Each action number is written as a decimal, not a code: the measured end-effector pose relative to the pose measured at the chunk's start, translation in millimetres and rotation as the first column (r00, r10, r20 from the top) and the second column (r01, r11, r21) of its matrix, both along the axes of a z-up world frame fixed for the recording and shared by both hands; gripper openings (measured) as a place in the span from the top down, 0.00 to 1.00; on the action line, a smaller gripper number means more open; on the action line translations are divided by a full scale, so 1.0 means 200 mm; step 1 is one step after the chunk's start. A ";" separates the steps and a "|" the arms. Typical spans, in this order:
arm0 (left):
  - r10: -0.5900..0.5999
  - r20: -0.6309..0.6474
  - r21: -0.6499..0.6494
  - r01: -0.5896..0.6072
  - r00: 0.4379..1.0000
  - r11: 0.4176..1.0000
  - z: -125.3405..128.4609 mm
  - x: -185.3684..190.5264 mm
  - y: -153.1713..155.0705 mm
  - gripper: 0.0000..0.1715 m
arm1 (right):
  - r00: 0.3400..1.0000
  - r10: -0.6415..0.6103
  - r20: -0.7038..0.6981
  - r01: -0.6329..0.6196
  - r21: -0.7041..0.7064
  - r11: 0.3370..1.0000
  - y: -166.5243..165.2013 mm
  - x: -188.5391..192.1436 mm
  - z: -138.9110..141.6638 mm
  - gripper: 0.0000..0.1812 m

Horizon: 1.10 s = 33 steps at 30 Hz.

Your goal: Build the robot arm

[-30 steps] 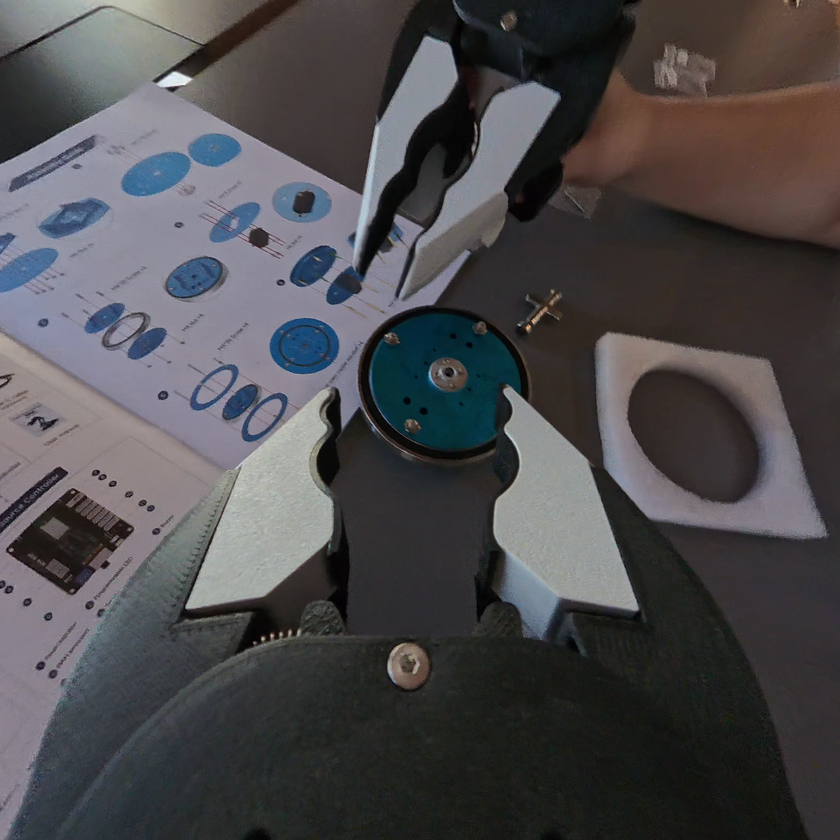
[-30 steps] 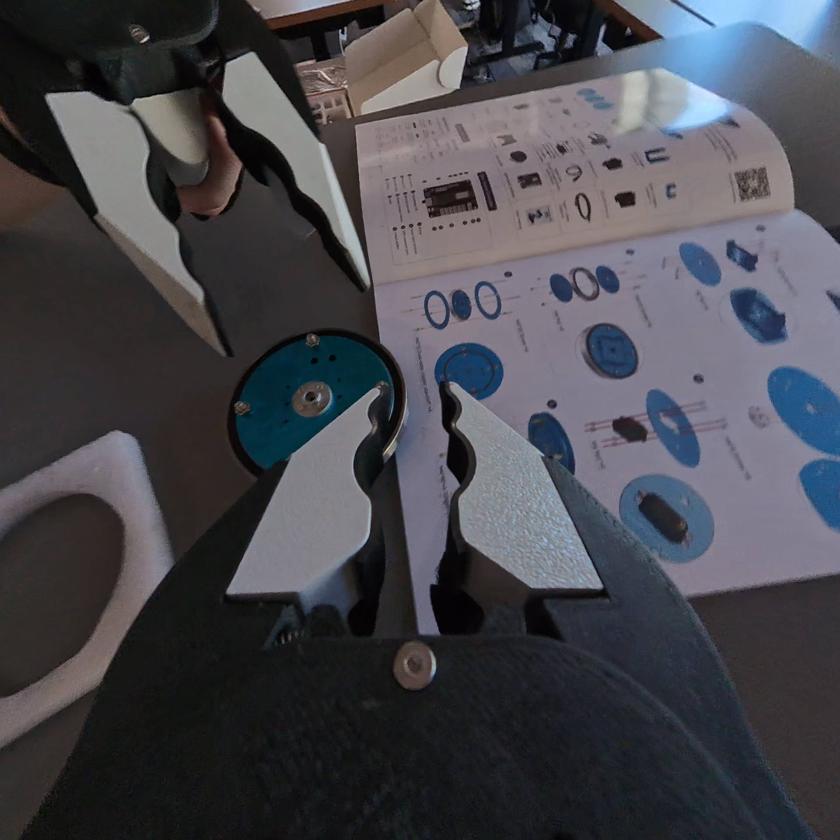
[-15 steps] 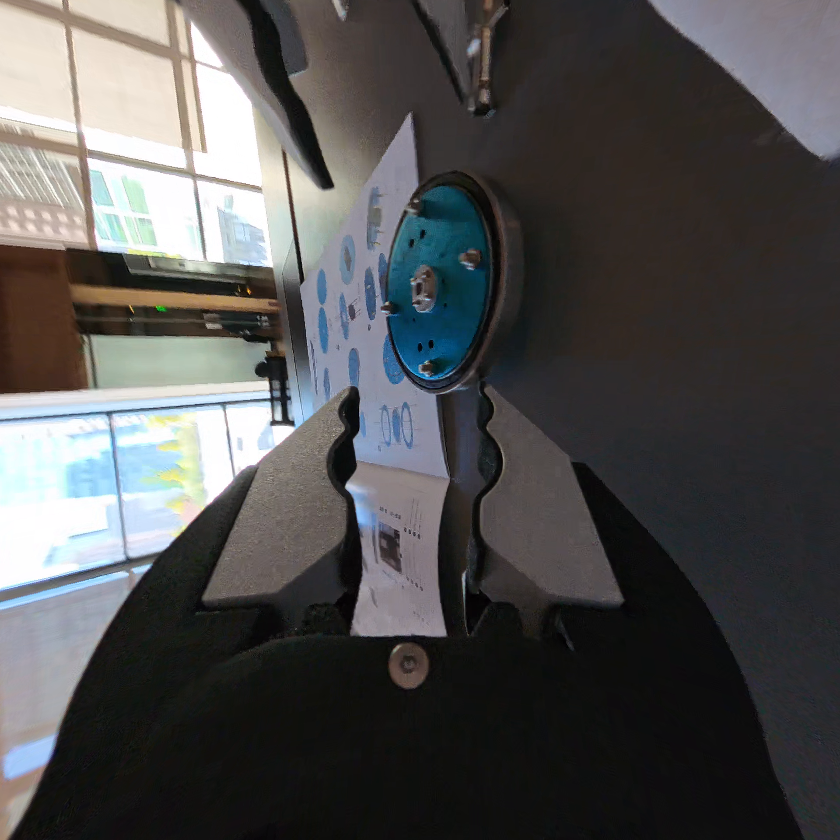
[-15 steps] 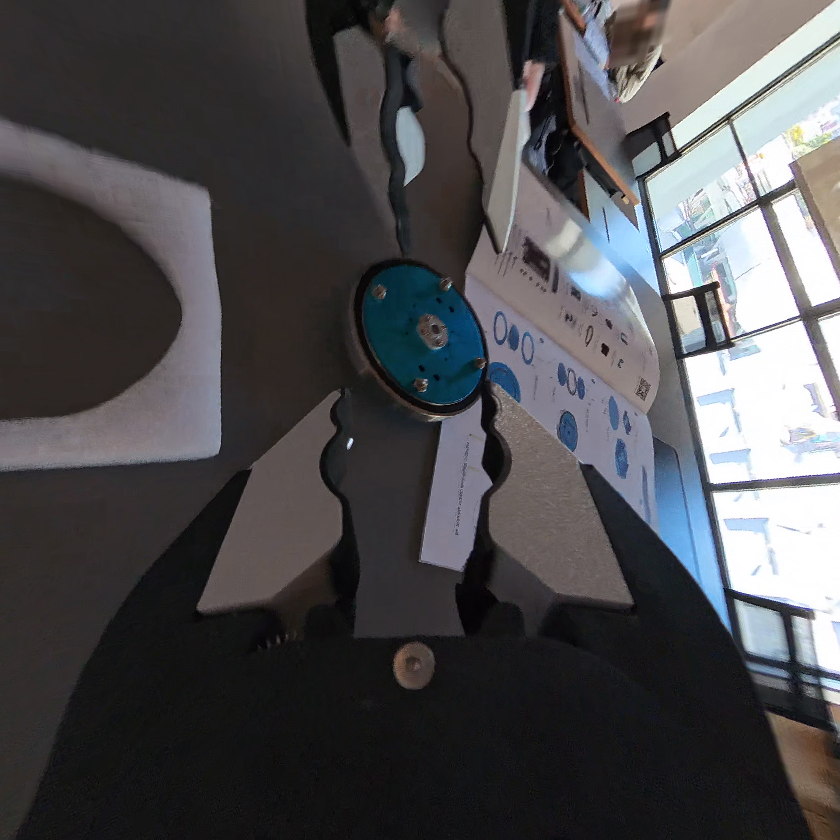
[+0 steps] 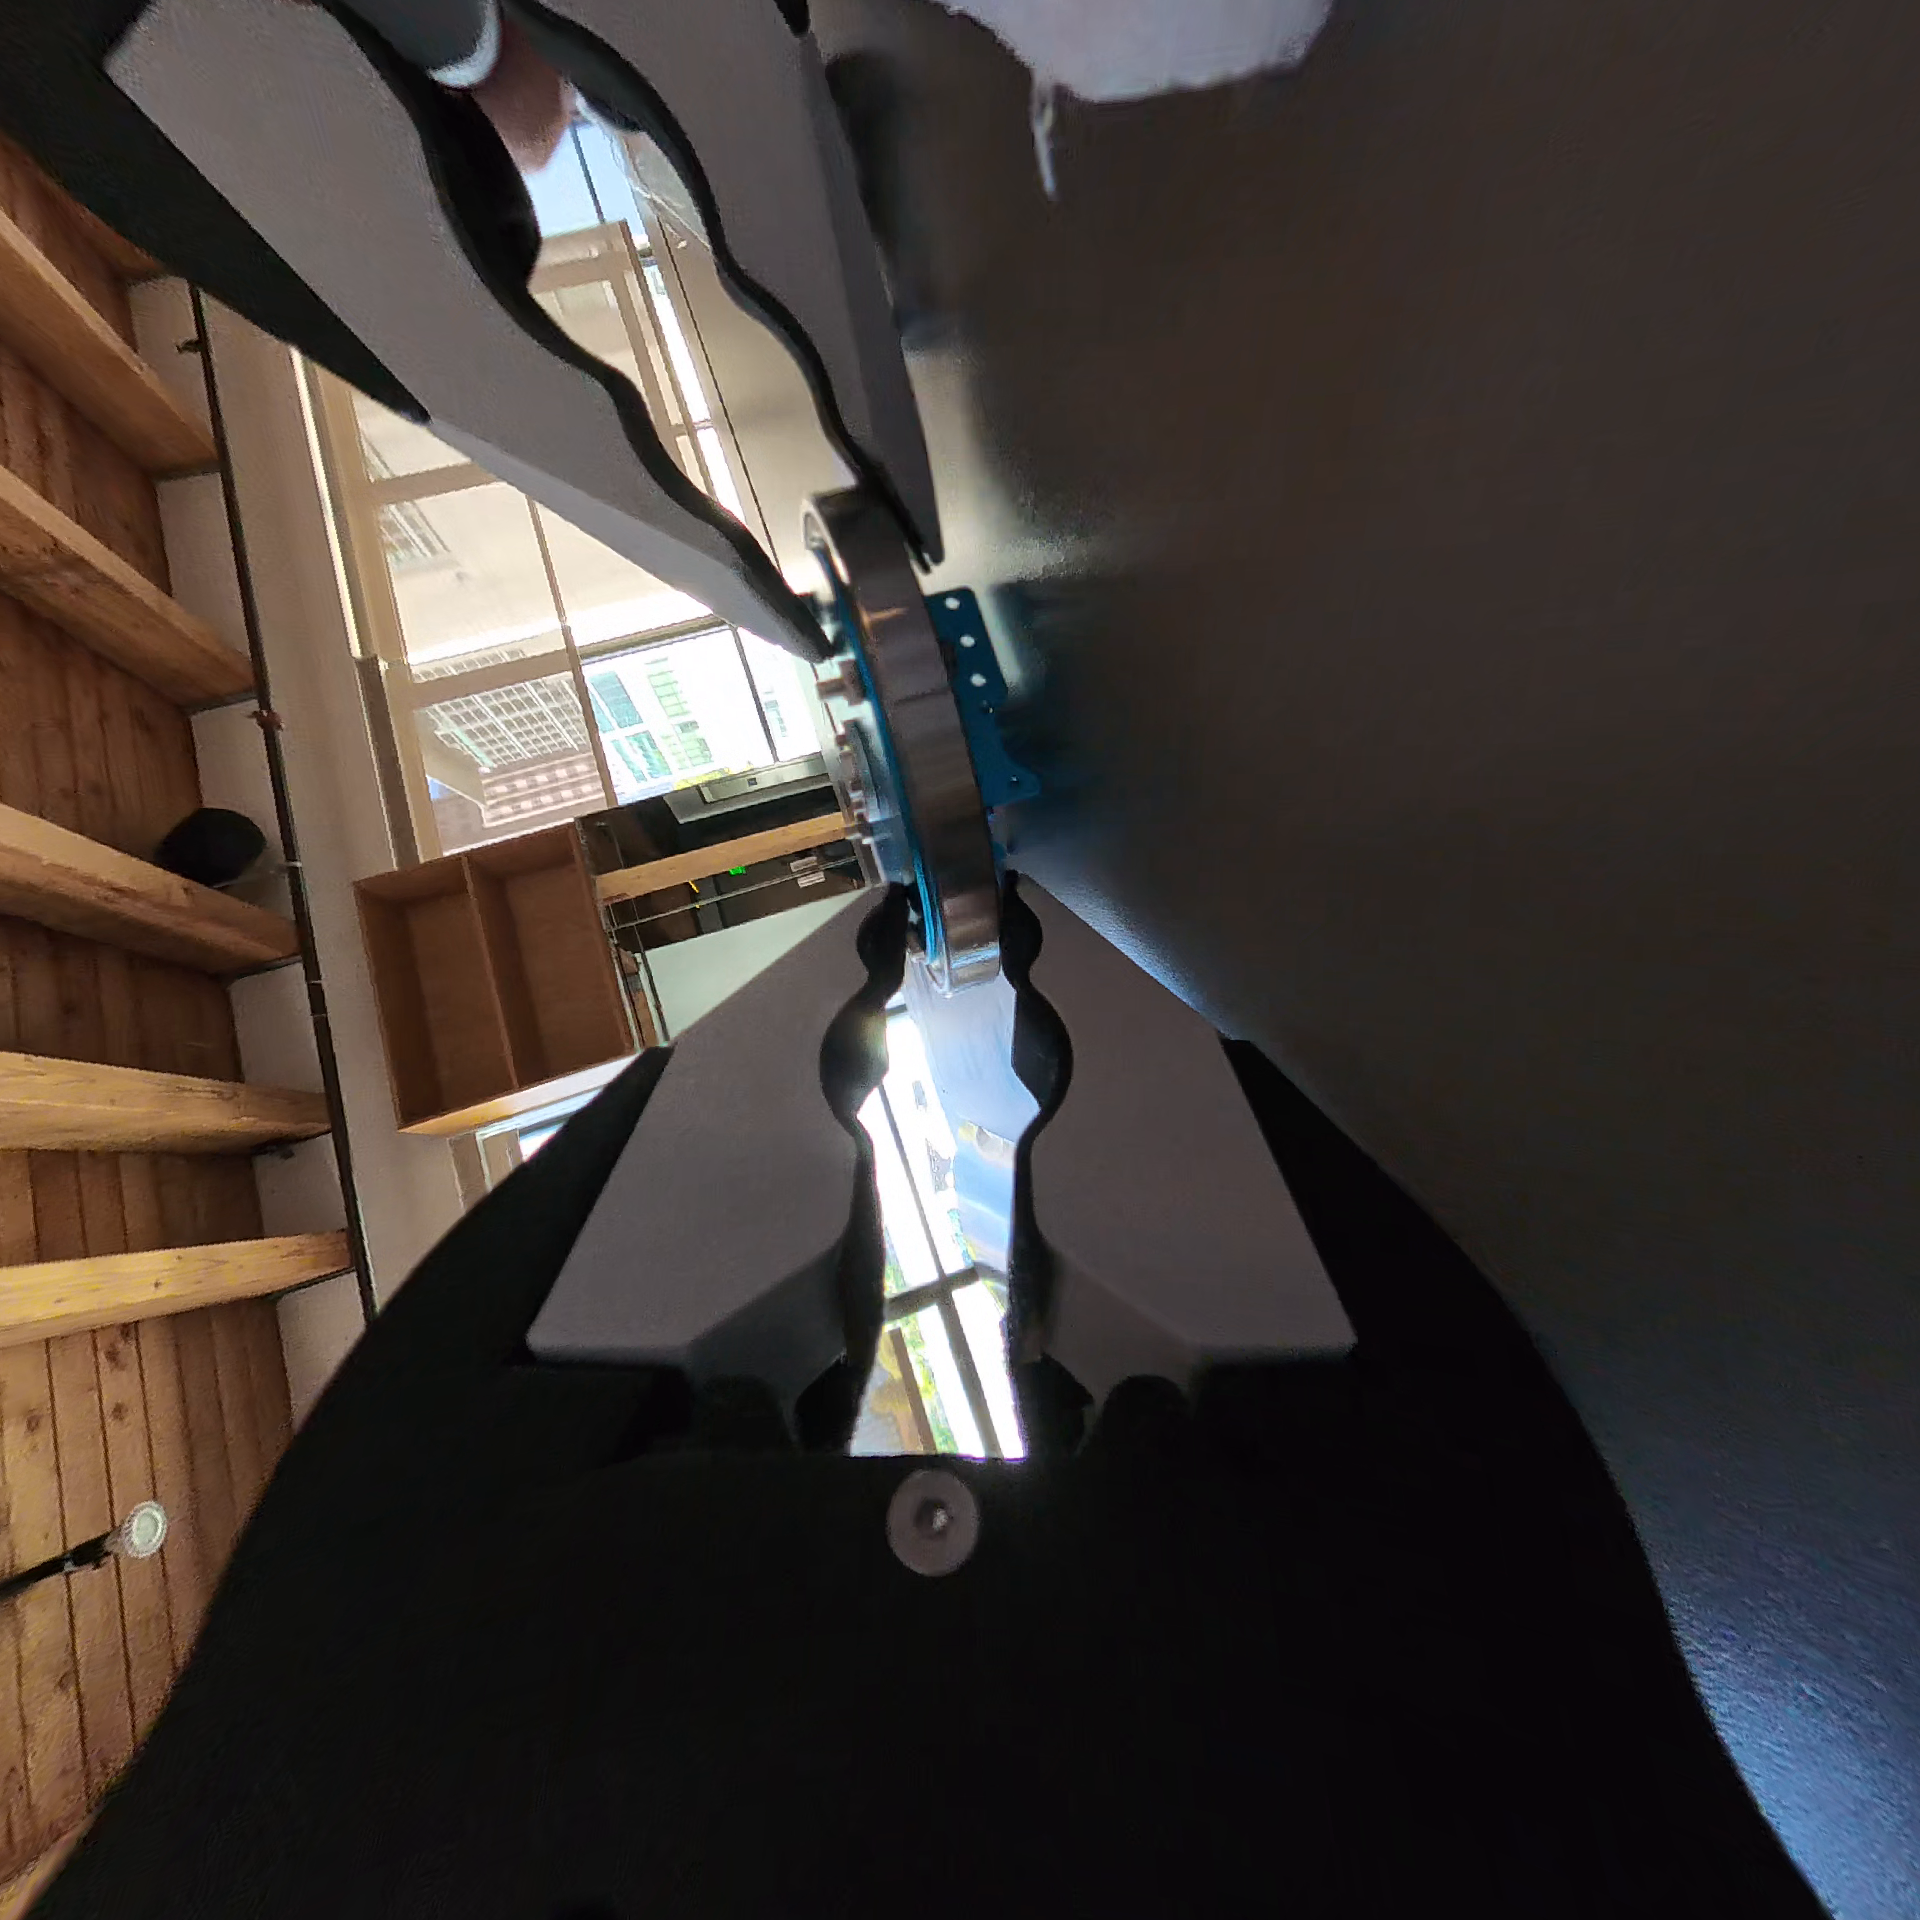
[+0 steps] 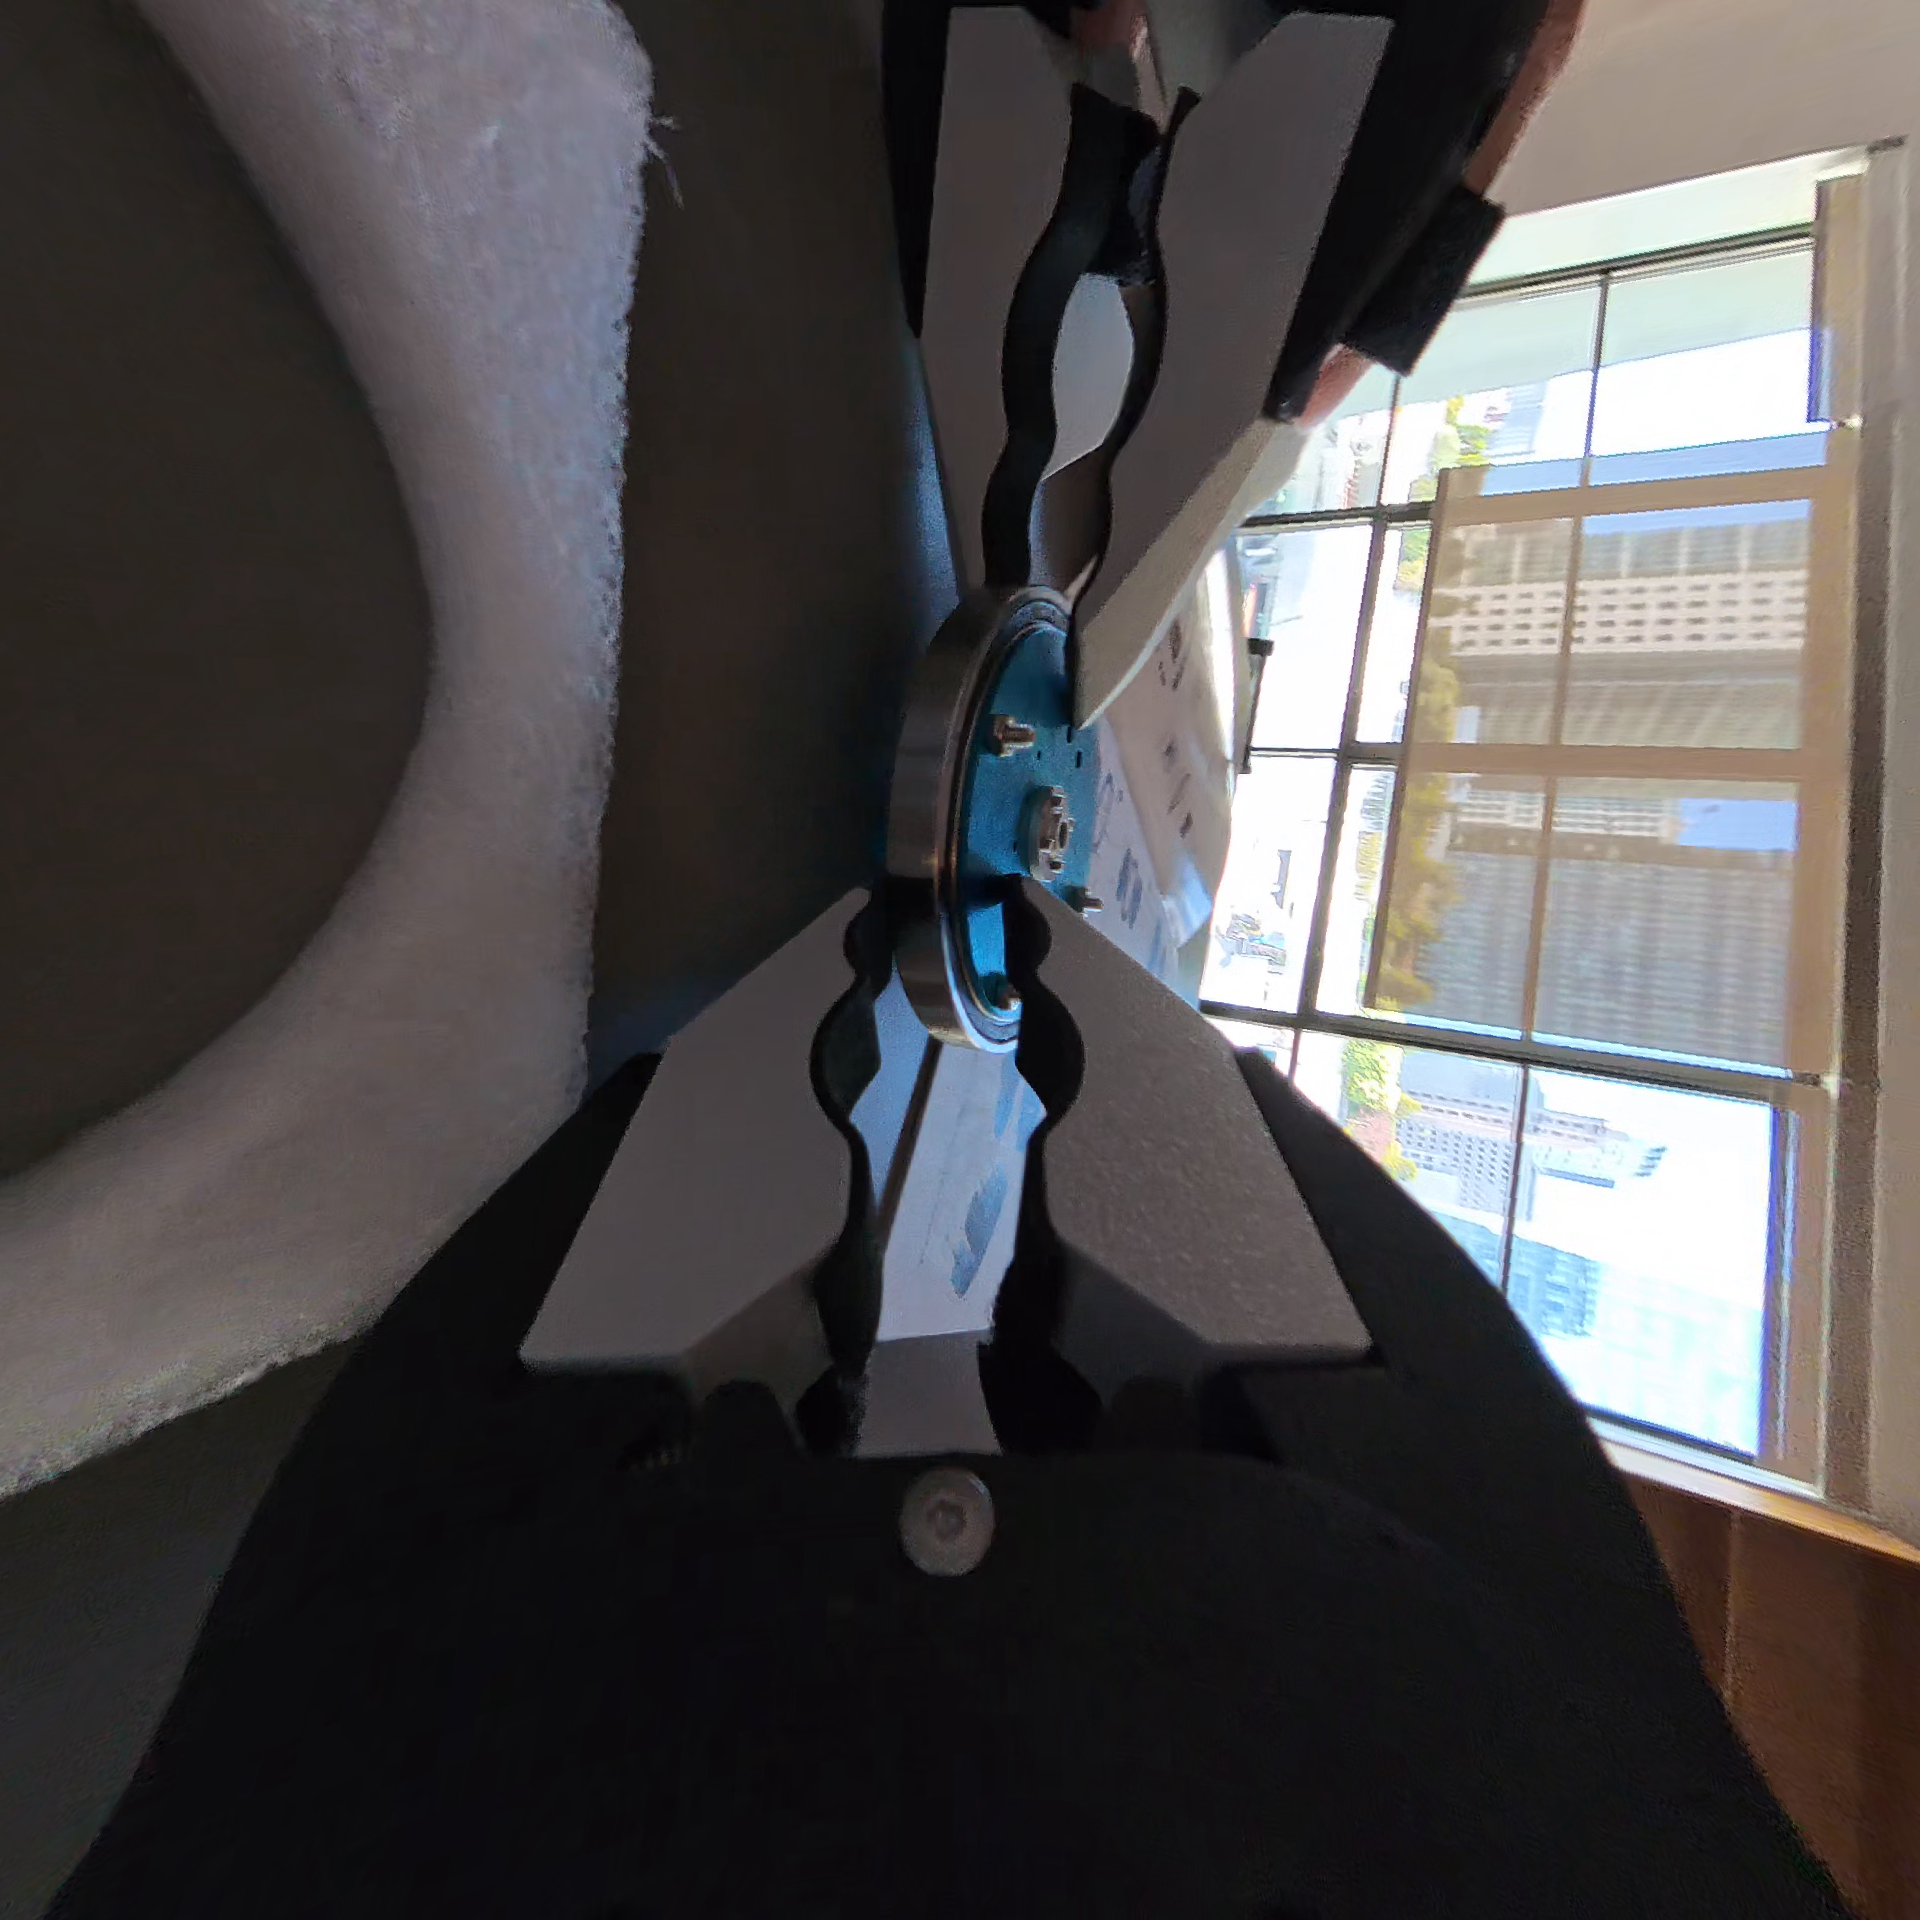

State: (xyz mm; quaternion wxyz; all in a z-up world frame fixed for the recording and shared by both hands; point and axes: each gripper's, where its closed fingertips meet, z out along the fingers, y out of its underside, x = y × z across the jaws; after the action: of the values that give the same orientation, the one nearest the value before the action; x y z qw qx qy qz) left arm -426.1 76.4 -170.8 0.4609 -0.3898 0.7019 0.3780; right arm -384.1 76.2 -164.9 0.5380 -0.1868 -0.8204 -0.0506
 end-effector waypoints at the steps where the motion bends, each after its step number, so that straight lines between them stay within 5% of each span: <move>1: 0.006 0.004 0.006 -0.006 1.000 1.000 0.01 0.00 0.00 0.90 | 1.000 -0.008 -0.011 0.008 -0.002 1.000 0.00 0.00 0.01 0.90; 11: 0.095 0.080 -0.101 -0.087 0.992 0.991 0.09 0.02 -0.11 0.91 | 1.000 0.018 0.001 -0.018 -0.154 0.988 -0.07 0.01 0.13 0.93; 14: 0.169 0.165 -0.204 -0.133 0.972 0.970 0.17 0.01 -0.15 0.91 | 0.999 0.043 0.025 -0.032 -0.331 0.943 -0.11 0.01 0.21 0.93; 17: 0.293 0.302 -0.488 -0.117 0.907 0.865 0.21 0.03 -0.21 0.92 | 0.988 0.119 0.097 -0.030 -0.639 0.768 -0.17 0.01 0.28 0.93; 20: 0.443 0.388 -0.746 -0.007 0.808 0.666 0.24 0.06 -0.28 0.92 | 0.960 0.228 0.163 0.022 -0.854 0.521 -0.19 0.02 0.32 0.93; 23: 0.595 0.382 -0.886 0.098 0.707 0.452 0.22 0.09 -0.32 0.92 | 0.916 0.318 0.243 0.120 -0.925 0.361 -0.19 0.02 0.26 0.94; 25: 0.658 0.365 -0.920 0.149 0.658 0.362 0.18 0.09 -0.34 0.92 | 0.891 0.366 0.268 0.162 -0.942 0.295 -0.20 0.02 0.22 0.93; 28: 0.707 0.395 -0.918 0.227 0.587 0.324 0.19 0.09 -0.34 0.92 | 0.882 0.404 0.243 0.183 -0.966 0.181 -0.19 0.00 0.23 0.94; 33: 0.741 0.450 -0.891 0.311 0.499 0.331 0.20 0.07 -0.33 0.92 | 0.879 0.422 0.220 0.188 -0.975 0.118 -0.18 -0.03 0.23 0.93</move>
State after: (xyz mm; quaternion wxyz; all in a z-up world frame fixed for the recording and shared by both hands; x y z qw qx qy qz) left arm -412.2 10.6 -130.1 0.3613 -0.8073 0.3948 -0.2488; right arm -389.2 40.9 -119.8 0.0737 -0.4080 -0.7564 0.5059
